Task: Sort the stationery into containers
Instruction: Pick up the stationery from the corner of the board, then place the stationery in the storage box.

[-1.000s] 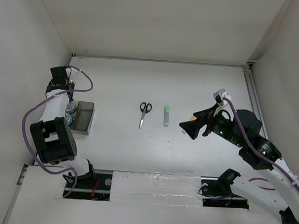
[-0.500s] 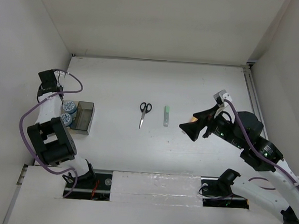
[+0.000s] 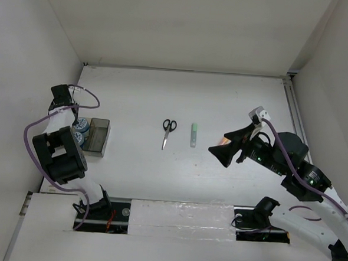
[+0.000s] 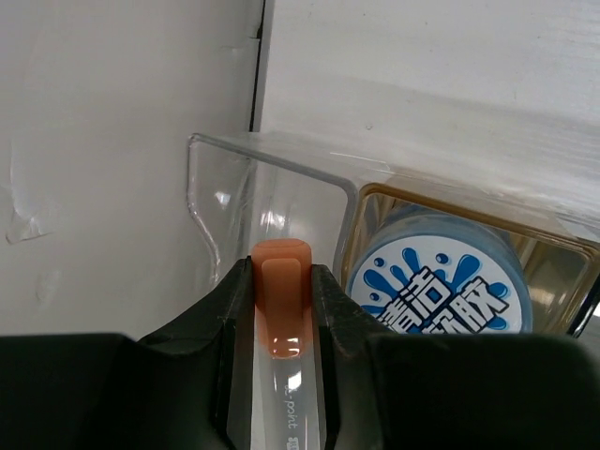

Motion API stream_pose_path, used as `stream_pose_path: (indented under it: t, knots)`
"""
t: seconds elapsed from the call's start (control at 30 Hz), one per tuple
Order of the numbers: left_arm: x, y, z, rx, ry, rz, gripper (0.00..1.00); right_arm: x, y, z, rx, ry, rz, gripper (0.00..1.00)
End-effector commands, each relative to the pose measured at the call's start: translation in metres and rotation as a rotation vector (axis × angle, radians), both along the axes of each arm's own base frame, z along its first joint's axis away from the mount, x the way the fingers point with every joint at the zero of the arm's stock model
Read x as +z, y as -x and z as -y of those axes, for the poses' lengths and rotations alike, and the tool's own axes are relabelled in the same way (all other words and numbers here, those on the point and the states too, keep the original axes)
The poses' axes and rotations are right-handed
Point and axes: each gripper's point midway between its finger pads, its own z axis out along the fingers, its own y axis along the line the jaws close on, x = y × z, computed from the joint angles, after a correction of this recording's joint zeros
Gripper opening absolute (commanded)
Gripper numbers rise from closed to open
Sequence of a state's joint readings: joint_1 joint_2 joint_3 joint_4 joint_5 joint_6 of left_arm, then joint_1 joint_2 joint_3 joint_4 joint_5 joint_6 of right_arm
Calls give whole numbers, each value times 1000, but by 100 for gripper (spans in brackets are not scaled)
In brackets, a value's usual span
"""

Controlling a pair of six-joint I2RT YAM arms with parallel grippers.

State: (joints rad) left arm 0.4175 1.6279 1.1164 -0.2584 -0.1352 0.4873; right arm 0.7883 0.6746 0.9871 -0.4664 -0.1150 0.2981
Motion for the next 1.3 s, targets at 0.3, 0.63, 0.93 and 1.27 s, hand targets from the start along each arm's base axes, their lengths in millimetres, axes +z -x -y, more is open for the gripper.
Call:
stream_pose_path:
  t: [0.3, 0.63, 0.93, 1.27]
  knots:
    - [8, -17, -9, 42, -5, 60, 2, 25, 13, -1, 43, -42, 74, 100]
    - [10, -23, -10, 35, -1, 71, 0, 27, 26, -7, 98, -51, 79, 100]
    - [29, -36, -7, -4, 15, 108, 0, 24, 27, -12, 111, -36, 66, 100]
    - [31, -37, -18, -7, -32, 63, 0, 26, 25, -8, 90, -36, 82, 100]
